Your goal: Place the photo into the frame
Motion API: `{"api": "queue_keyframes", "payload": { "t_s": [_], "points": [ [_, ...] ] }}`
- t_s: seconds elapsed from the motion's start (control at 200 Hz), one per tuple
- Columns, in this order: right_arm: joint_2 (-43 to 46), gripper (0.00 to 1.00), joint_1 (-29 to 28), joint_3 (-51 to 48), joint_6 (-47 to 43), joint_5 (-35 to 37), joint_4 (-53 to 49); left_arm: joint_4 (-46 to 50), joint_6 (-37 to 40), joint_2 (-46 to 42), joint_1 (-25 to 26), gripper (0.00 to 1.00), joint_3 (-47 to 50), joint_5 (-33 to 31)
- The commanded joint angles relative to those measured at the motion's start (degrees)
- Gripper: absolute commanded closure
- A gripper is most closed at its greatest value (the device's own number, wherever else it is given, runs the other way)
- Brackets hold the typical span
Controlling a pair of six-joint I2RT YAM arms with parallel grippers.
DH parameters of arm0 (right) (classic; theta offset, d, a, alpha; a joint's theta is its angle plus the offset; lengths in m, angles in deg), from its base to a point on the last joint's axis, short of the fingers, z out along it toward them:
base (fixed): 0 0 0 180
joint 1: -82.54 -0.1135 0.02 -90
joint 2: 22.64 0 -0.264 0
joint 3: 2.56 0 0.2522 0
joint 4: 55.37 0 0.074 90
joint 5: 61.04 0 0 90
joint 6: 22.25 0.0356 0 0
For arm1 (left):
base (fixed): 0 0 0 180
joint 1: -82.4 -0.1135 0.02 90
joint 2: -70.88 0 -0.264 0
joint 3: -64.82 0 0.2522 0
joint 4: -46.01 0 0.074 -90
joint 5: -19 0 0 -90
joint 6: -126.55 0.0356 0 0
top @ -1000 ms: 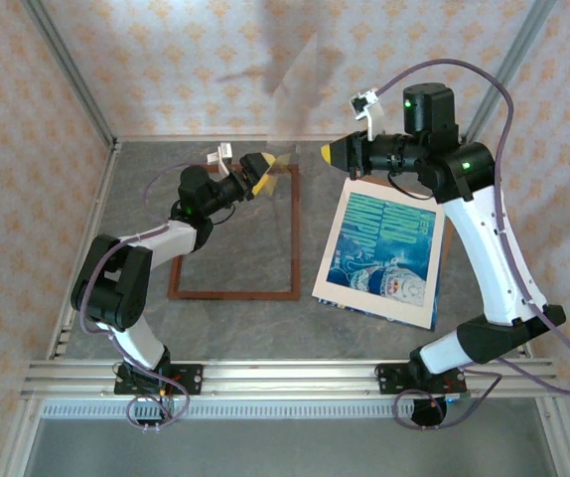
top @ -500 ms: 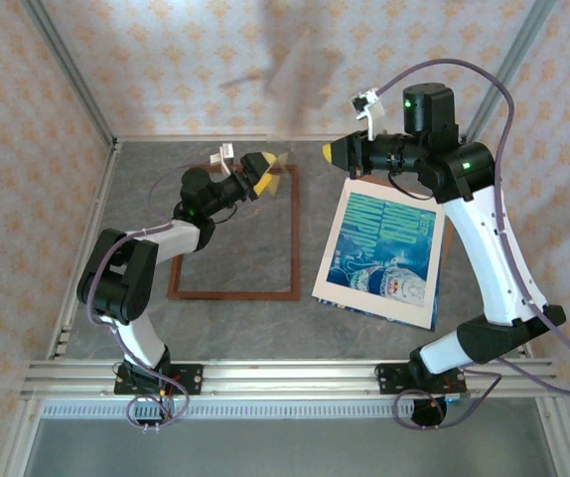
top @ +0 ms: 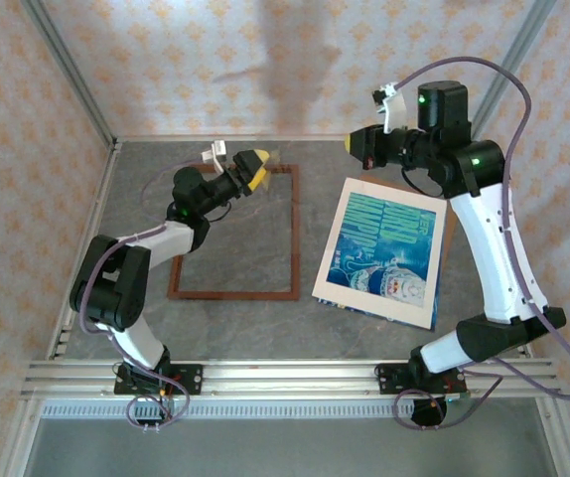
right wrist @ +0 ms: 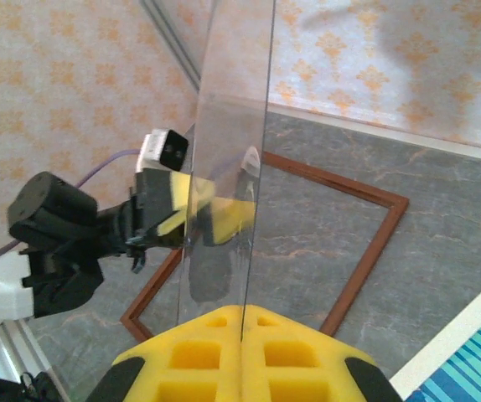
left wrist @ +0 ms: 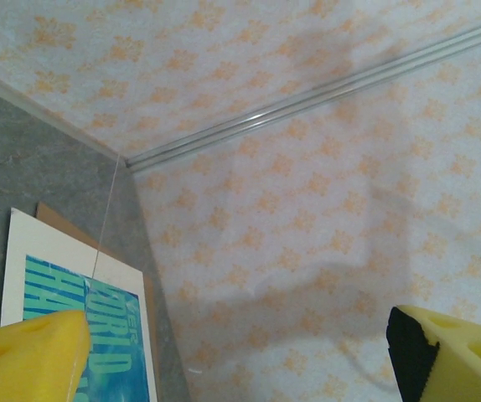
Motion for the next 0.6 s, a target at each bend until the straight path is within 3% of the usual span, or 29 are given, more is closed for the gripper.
{"api": "queue_keyframes", "payload": {
  "t_s": [0.0, 0.596],
  "points": [
    [-1.02, 1.0, 0.3, -0.67, 0.34, 1.78, -0.67, -4.16, 1.37, -3.42, 0.23, 0.11, 0.64, 1.83],
    [-4.76, 1.0, 2.49, 1.84, -0.42, 3.75, -1.79, -5.45, 2.96, -7.79, -0.2, 0.11, 4.41, 1.86]
  ]
}}
